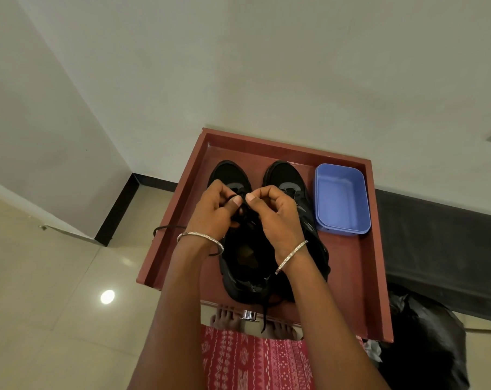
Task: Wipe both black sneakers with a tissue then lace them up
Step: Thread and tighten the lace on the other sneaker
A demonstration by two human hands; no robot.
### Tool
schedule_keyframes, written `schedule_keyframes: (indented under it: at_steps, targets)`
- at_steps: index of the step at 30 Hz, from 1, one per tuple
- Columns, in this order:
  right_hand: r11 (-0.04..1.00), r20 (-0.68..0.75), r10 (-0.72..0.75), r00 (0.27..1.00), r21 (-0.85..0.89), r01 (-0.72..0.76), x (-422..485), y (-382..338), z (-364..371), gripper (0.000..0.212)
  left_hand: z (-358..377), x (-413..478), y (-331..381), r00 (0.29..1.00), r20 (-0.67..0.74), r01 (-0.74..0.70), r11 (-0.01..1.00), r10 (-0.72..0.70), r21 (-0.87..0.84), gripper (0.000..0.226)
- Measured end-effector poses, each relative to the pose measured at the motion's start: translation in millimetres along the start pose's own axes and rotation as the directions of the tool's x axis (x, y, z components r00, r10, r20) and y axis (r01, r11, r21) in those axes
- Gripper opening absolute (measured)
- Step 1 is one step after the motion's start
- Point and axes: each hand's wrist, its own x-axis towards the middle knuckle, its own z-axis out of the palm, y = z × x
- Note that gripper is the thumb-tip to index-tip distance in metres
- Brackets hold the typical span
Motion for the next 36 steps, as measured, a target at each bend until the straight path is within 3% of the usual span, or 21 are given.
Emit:
schedule_keyframes:
  at_steps: [3,5,9,12,15,18,22,25,29,36]
  targets:
    - [0.998,-0.009,-0.027,1.0,-0.056,0.027,0.0,-3.5,-9.5,0.006,-1.8,1.6,-1.1,0.995,0.013,0.099,0.982,-0.098,-0.164,0.01]
    - [0.997,0.082,-0.047,0.996,-0.06,0.052,-4.5,-8.6,-13.9,0.006,-2.2,1.9,-0.6,0.991,0.016,0.137,0.967,-0.136,-0.214,0.008]
    - [0.94,0.202,-0.174,0.964,-0.257,0.223,-12.9,-4.0,-11.3,0.029,-0.8,1.6,1.7,0.982,-0.003,0.179,0.939,-0.188,-0.295,0.009]
    - [0.917,0.111,-0.277,0.954,-0.265,0.298,-11.1,-1.2,-8.3,0.019,-0.4,3.6,0.5,0.968,0.0,0.234,0.907,-0.25,-0.35,0.015]
    - [0.917,0.035,-0.293,0.956,-0.272,0.291,-6.9,1.5,-10.3,0.01,-1.9,3.3,0.2,0.948,0.001,0.293,0.869,-0.319,-0.398,0.017]
    - [0.972,0.039,-0.187,0.982,-0.137,0.19,-9.2,1.1,-6.7,0.008,-0.8,6.2,-2.5,0.907,-0.018,0.372,0.818,-0.422,-0.439,0.014]
    - [0.984,0.044,-0.041,0.998,0.177,0.032,-20.2,-6.4,-6.4,0.003,1.9,14.7,-16.9,0.783,-0.214,0.455,0.772,-0.584,-0.443,0.007]
    - [0.95,0.064,0.122,0.99,0.283,-0.135,-27.6,-6.8,-15.1,0.008,4.1,16.8,-29.1,0.774,-0.334,0.411,0.828,-0.538,-0.381,0.011]
    - [0.859,0.041,0.369,0.929,0.367,-0.357,-31.7,-4.0,-14.2,0.018,9.5,18.1,-35.5,0.789,-0.409,0.385,0.887,-0.459,-0.254,0.018]
    - [0.847,0.062,0.45,0.891,0.287,-0.448,-35.2,-3.4,-13.9,0.021,16.1,17.1,-32.1,0.807,-0.522,0.335,0.942,-0.276,0.02,0.02]
